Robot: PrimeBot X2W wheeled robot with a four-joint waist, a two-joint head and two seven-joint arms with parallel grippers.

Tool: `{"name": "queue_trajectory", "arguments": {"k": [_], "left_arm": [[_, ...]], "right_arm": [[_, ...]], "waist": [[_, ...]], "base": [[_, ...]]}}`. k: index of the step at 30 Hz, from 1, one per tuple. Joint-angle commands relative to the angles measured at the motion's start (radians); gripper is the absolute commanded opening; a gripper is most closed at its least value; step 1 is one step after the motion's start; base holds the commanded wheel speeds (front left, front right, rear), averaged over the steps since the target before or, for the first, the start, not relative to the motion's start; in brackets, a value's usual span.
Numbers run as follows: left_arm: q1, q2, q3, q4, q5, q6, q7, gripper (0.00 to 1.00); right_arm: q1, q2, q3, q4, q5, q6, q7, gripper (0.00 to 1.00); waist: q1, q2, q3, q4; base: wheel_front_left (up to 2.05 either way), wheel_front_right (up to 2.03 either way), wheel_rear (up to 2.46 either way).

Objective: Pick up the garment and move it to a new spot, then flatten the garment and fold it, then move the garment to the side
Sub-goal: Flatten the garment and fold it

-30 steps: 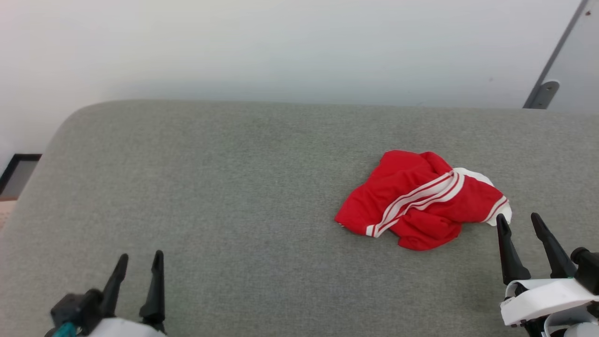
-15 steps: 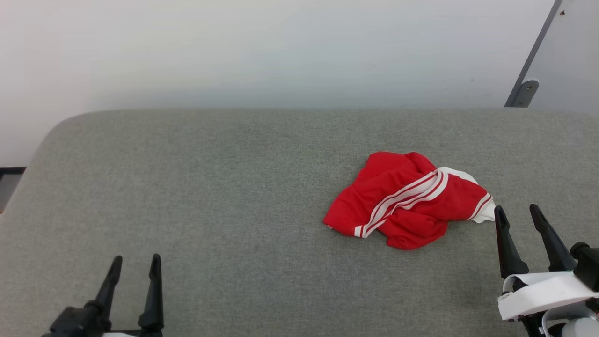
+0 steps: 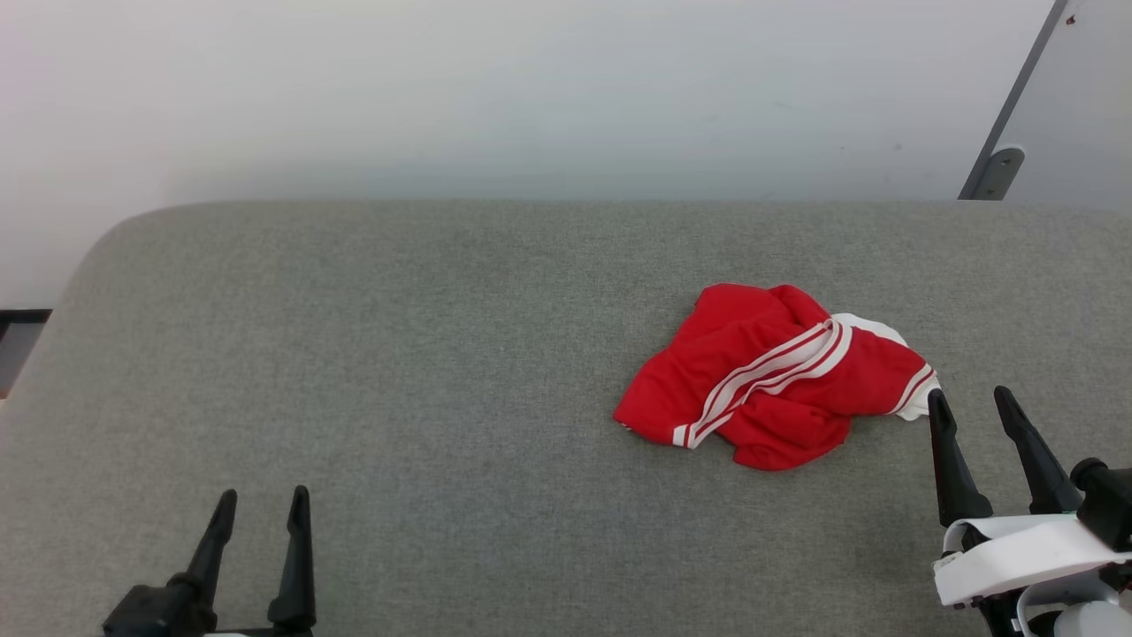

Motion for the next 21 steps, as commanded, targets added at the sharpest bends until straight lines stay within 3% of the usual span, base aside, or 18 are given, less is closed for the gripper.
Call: {"name": "queue_trajectory", "arguments": {"k": [1,7,11,16,21], "left_arm": [[-0.001,-0.004,0.001,-0.002,0.003,-0.006,0.000,1.00],[-0.010,-0.017,-0.003,-0.004,0.001,-0.006,0.000,1.00],[-0.027,-0.033,-0.008,-0.002,-0.007,-0.007,0.000,1.00],[-0.068,-0.052,-0.038,0.006,-0.022,-0.007,0.000,1.00],[-0.133,-0.069,-0.086,0.027,-0.044,-0.007,0.000,1.00]], "right_arm": [[0.003,0.002,-0.001,-0.001,-0.004,-0.001,-0.001,1.00],[-0.020,-0.017,0.021,0.027,0.005,-0.001,0.003,1.00],[-0.102,-0.067,0.044,0.075,0.049,-0.001,0.089,1.00],[-0.279,-0.206,0.119,0.130,0.128,-0.001,0.306,1.00],[-0.472,-0.328,0.225,0.211,0.268,-0.001,0.639,1.00]], "waist": [[0.0000,-0.0001,0.001,0.001],[0.0000,-0.0001,0.013,0.005],[0.0000,-0.0001,0.044,0.013],[0.0000,-0.0001,0.125,0.038],[0.0000,-0.0001,0.225,0.071]], "base": [[0.00,0.00,0.00],[0.00,0.00,0.00],[0.00,0.00,0.00],[0.00,0.00,0.00],[0.00,0.00,0.00]]}}
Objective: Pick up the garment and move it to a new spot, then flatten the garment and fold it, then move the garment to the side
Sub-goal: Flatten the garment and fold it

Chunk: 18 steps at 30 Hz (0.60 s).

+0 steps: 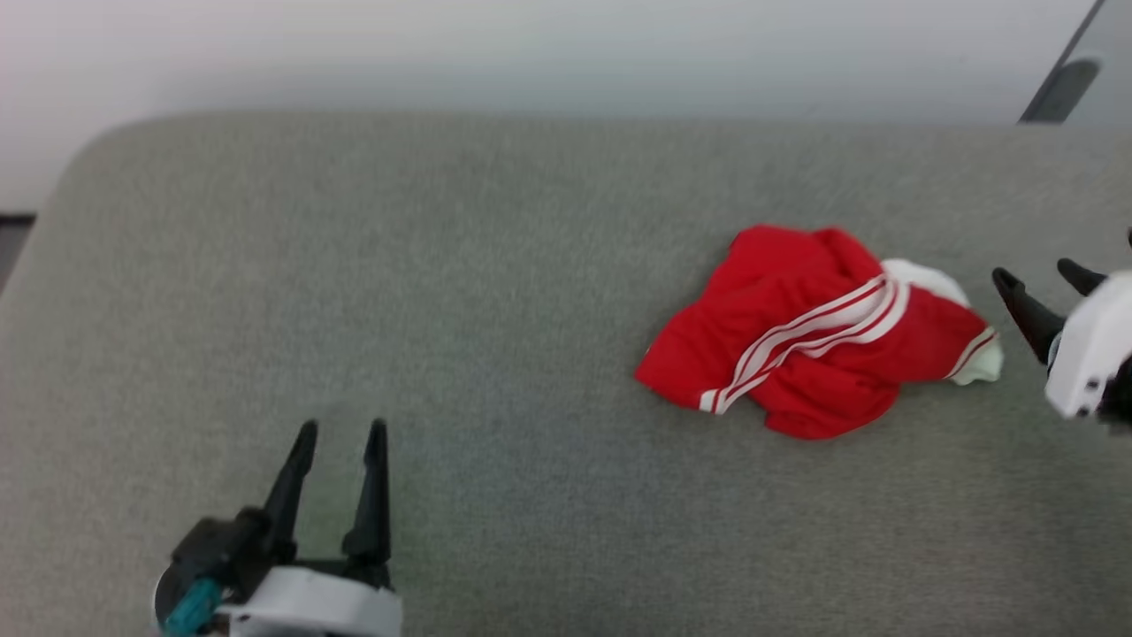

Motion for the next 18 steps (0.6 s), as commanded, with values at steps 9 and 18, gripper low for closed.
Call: {"name": "queue_trajectory", "arguments": {"k": [9,18], "left_arm": [[-0.118,-0.009,-0.052,0.020,-0.025,-0.004,0.000,1.00],[-0.158,-0.006,-0.052,0.013,-0.041,-0.004,0.000,1.00]], "right_arm": [[-0.249,-0.089,0.104,0.146,0.127,-0.001,0.409,1.00],[-0.279,-0.068,0.208,0.209,0.154,-0.001,0.541,1.00]], "waist": [[0.0000,-0.0001,0.215,0.096],[0.0000,-0.0001,0.274,0.113]], "base": [[0.00,0.00,0.00],[0.00,0.00,0.00]]}}
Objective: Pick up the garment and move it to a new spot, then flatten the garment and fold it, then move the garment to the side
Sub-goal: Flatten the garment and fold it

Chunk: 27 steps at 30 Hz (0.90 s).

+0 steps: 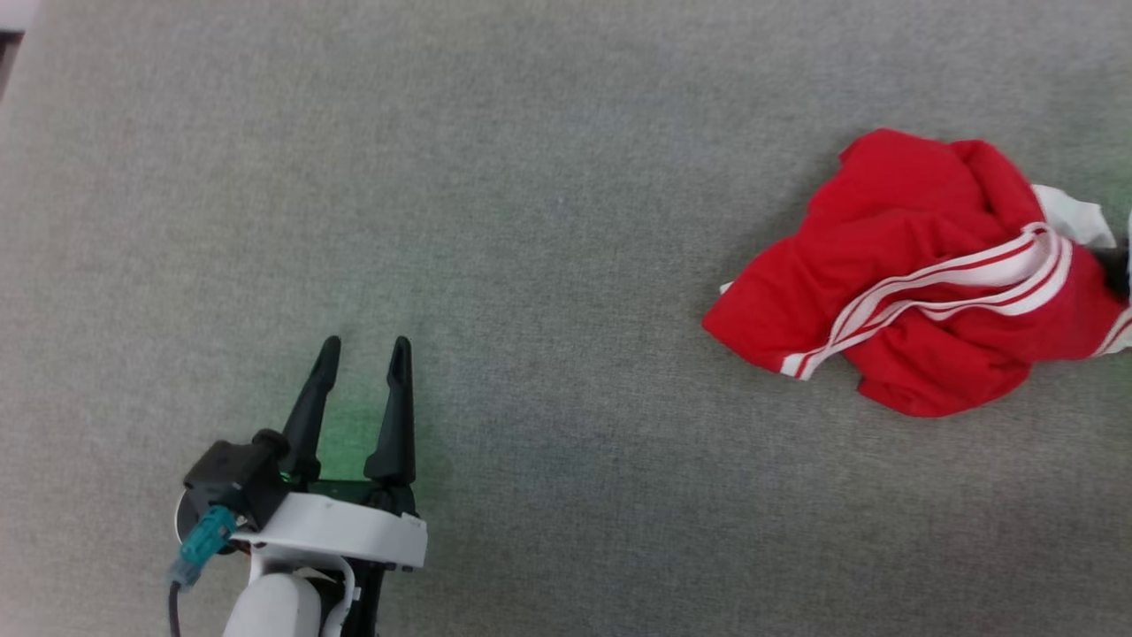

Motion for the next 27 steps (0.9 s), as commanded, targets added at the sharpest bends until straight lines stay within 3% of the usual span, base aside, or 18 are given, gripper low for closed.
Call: {"name": "queue_trajectory", "arguments": {"k": [1,2,4,5,10,16,21,27], "left_arm": [[-0.007,0.002,0.001,-0.003,-0.007,-0.004,0.000,1.00],[-0.009,0.003,0.002,-0.004,-0.006,-0.004,0.000,1.00],[-0.014,0.008,0.004,-0.006,-0.006,-0.004,0.000,1.00],[-0.015,0.009,0.003,-0.007,-0.006,-0.004,0.000,1.00],[-0.022,0.023,0.007,-0.022,0.001,-0.004,0.000,1.00],[-0.025,0.038,0.013,-0.045,-0.005,-0.004,0.000,1.00],[-0.016,0.048,0.014,-0.058,-0.007,-0.004,0.000,1.00],[-0.019,0.065,0.007,-0.065,-0.007,-0.004,0.000,1.00]], "right_arm": [[0.050,0.033,0.041,0.023,0.015,-0.001,0.016,1.00],[0.052,0.034,0.053,0.012,0.022,-0.001,0.012,1.00],[0.053,0.035,0.070,-0.013,0.036,0.000,0.000,0.12],[0.054,0.032,0.078,-0.022,0.045,0.000,-0.003,0.00],[0.030,-0.005,0.068,-0.047,0.062,0.000,-0.089,0.00],[0.008,-0.077,-0.034,0.011,0.052,-0.001,-0.255,0.00],[0.033,-0.152,-0.144,0.119,0.023,-0.001,-0.400,0.00],[0.044,-0.188,-0.264,0.301,-0.037,-0.001,-0.540,0.00]], "waist": [[0.0000,0.0000,0.021,0.017],[0.0000,0.0000,0.022,0.014],[0.0000,0.0000,0.023,0.006],[0.0000,0.0000,0.024,0.002],[0.0000,0.0000,0.017,-0.027],[0.0000,0.0000,0.006,-0.058],[0.0000,0.0000,0.002,-0.078],[0.0000,0.0000,0.007,-0.100]], "base": [[0.00,0.00,0.00],[0.00,0.00,0.00],[0.00,0.00,0.00],[0.00,0.00,0.00],[0.00,0.00,0.00],[0.00,0.00,0.00],[0.00,0.00,0.00],[0.00,0.00,0.00]]}}
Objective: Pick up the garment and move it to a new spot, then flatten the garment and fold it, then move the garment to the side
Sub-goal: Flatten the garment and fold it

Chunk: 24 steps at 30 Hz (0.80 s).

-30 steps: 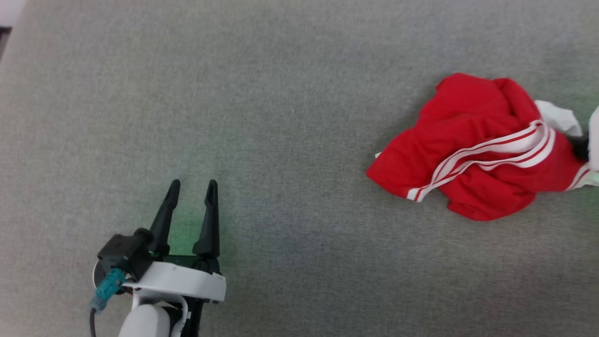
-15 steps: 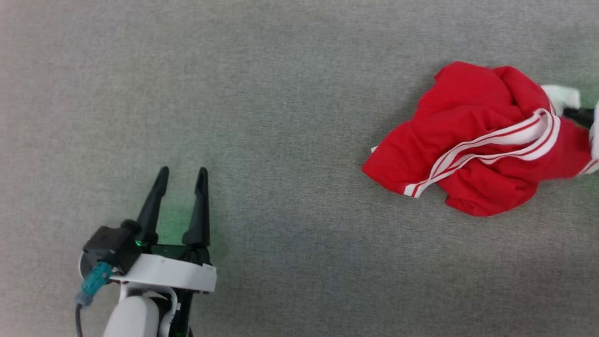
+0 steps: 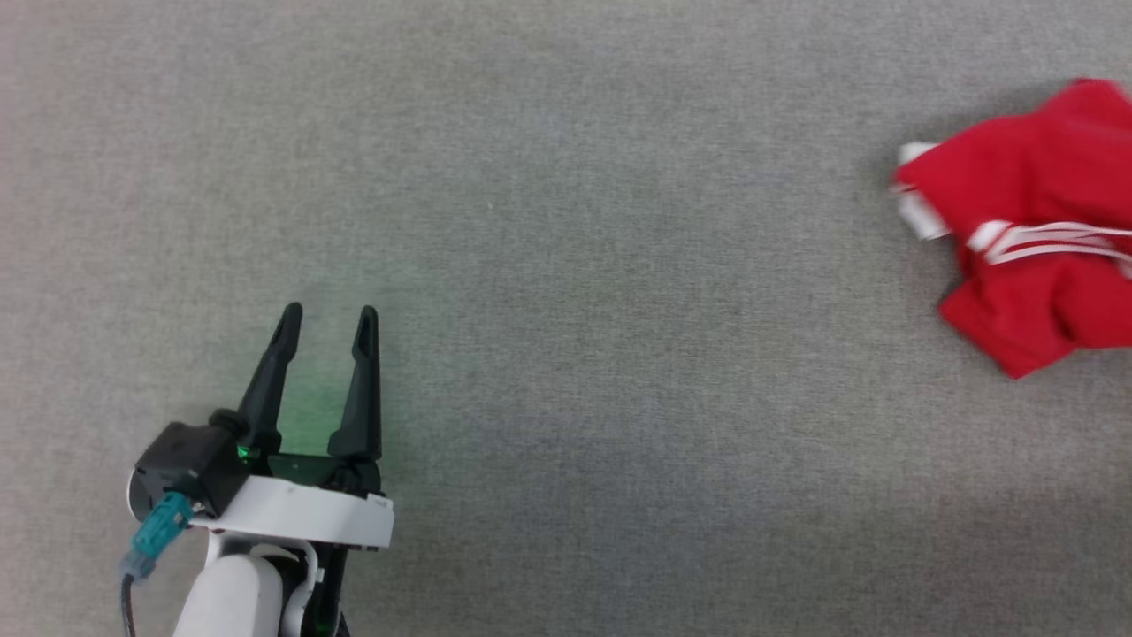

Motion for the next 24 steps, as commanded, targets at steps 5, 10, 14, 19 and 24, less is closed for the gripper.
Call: {"name": "queue_trajectory", "arguments": {"k": [5,10,14,19,24], "left_arm": [[-0.016,0.025,-0.019,0.003,-0.002,-0.004,0.000,1.00],[-0.042,0.063,-0.053,0.007,0.001,-0.004,0.000,1.00],[-0.087,0.133,-0.127,0.007,-0.014,-0.004,0.000,1.00],[-0.204,0.295,-0.334,0.021,-0.051,-0.003,0.018,1.00],[-0.424,0.443,-0.651,-0.003,-0.182,-0.003,0.179,1.00]], "right_arm": [[-0.005,0.065,-0.033,0.087,-0.050,-0.002,-0.067,0.00],[0.011,0.101,-0.045,0.058,-0.063,-0.002,-0.196,1.00],[0.083,0.097,-0.034,-0.043,-0.065,-0.002,-0.357,1.00],[0.244,0.157,-0.011,-0.271,0.002,-0.002,-0.534,1.00],[0.437,0.235,0.009,-0.563,0.019,-0.002,-0.599,1.00]], "waist": [[0.0000,0.0000,0.000,-0.024],[0.0000,0.0000,-0.021,-0.049],[0.0000,0.0000,-0.054,-0.084],[0.0000,0.0000,-0.093,-0.163],[0.0000,0.0000,-0.108,-0.266]], "base": [[0.00,0.00,0.00],[0.00,0.00,0.00],[0.00,0.00,0.00],[0.00,0.00,0.00],[0.00,0.00,0.00]]}}
